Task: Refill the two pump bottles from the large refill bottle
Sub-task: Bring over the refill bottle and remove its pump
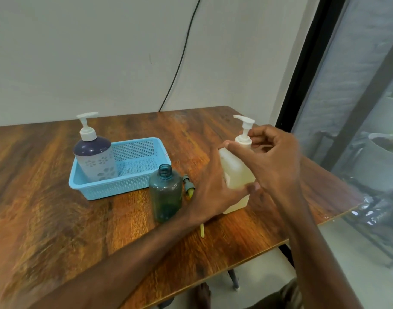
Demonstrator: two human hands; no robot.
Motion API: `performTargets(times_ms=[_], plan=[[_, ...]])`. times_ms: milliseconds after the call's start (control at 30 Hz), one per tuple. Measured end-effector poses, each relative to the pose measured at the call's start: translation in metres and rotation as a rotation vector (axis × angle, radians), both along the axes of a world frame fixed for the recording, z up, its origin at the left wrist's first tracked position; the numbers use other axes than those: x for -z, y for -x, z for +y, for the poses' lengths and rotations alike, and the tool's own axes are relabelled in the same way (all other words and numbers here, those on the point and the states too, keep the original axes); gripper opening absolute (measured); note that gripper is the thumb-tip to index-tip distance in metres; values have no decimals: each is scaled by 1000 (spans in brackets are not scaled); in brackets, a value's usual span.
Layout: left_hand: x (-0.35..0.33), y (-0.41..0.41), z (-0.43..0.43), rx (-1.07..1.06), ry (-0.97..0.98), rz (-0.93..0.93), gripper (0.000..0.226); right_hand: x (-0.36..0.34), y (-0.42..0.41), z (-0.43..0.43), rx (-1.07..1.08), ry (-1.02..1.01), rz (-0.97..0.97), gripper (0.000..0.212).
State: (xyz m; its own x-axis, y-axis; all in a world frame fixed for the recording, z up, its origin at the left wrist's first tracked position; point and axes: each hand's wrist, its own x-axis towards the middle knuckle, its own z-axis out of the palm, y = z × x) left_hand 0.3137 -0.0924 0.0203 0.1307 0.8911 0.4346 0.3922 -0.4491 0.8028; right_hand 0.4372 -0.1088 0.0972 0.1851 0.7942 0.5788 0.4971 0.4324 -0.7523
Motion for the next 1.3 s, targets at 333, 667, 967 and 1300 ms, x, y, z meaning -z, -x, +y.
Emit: performTargets(times_ms=[333, 667, 967, 1300], plan=[[4, 3, 1, 23, -6, -56, 101, -7, -25, -2, -490, 211, 91, 32], [4, 2, 0, 14, -12, -59, 98, 6, -18, 1, -245, 76, 17, 46], [6, 2, -1, 29, -6, -75, 95, -2, -15, 3, -216, 97, 18, 62], [9, 1, 1, 12, -27, -71, 95, -8, -26, 3, -343, 177, 19, 63]])
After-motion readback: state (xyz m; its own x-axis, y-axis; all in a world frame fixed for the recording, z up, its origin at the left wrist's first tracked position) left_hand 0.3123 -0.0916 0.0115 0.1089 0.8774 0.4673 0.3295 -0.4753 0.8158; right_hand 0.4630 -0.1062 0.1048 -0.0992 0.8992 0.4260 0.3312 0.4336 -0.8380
